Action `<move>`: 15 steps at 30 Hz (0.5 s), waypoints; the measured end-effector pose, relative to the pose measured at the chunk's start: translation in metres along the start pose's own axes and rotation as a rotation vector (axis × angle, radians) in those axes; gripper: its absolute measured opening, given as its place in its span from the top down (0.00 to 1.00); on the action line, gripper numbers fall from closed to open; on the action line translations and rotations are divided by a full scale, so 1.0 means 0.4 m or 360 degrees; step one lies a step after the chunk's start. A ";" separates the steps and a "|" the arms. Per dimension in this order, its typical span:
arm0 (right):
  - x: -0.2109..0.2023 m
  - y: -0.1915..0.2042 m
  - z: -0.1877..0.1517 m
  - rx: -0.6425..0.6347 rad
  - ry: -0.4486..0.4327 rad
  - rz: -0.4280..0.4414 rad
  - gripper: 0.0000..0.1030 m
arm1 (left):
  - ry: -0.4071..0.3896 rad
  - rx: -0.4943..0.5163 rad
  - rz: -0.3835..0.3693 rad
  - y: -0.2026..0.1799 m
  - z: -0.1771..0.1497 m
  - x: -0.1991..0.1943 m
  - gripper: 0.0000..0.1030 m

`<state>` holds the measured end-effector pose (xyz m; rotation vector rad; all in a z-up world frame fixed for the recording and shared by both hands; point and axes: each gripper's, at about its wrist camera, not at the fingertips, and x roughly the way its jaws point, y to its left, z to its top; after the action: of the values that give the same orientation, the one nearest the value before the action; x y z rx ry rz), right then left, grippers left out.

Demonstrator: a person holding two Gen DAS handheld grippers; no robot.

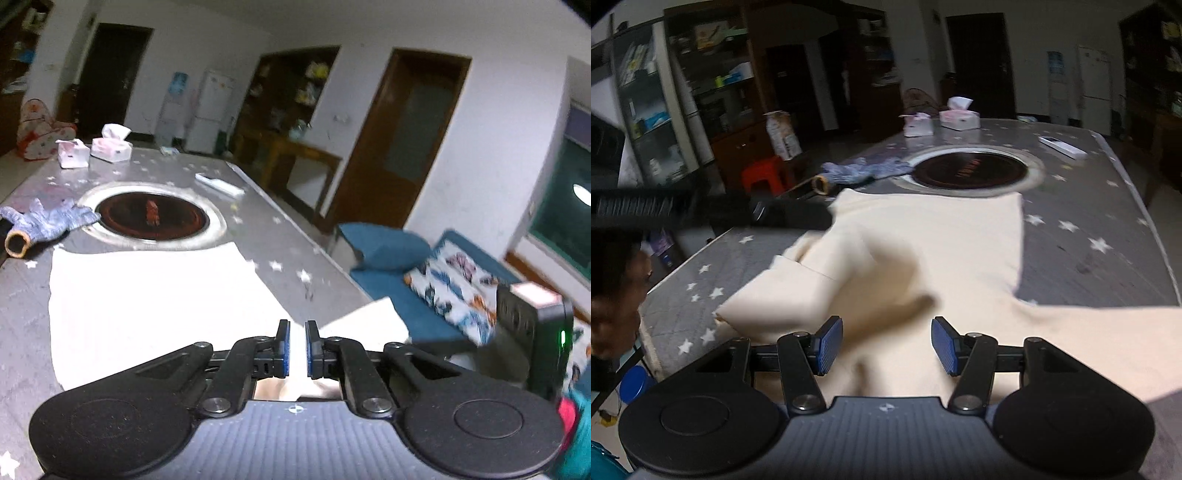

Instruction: Fold clothes

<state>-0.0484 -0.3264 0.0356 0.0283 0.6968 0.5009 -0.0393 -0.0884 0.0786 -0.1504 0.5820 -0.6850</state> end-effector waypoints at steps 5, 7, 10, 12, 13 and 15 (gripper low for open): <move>-0.007 -0.035 -0.008 0.0044 -0.0005 -0.0036 0.48 | 0.0011 -0.0008 0.0274 0.079 -0.016 -0.039 0.85; 0.001 -0.038 -0.005 0.0045 -0.0005 -0.0039 0.48 | 0.0017 -0.0031 0.0429 0.124 -0.021 -0.049 0.83; 0.018 -0.035 -0.003 0.0039 0.0008 -0.0050 0.50 | 0.0067 -0.0106 0.0610 0.193 -0.038 -0.062 0.75; 0.041 -0.037 -0.005 0.0037 0.0034 -0.0068 0.55 | 0.0105 -0.0156 0.0647 0.232 -0.052 -0.067 0.75; 0.050 -0.038 -0.007 0.0033 0.0049 -0.0073 0.57 | 0.0121 -0.0176 0.0647 0.245 -0.057 -0.071 0.74; 0.069 -0.038 -0.008 0.0021 0.0070 -0.0083 0.61 | 0.0146 -0.0215 0.0650 0.272 -0.065 -0.068 0.72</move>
<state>-0.0258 -0.3278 0.0137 0.0116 0.7423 0.4481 -0.0105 0.0142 0.0352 -0.1209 0.7216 -0.2570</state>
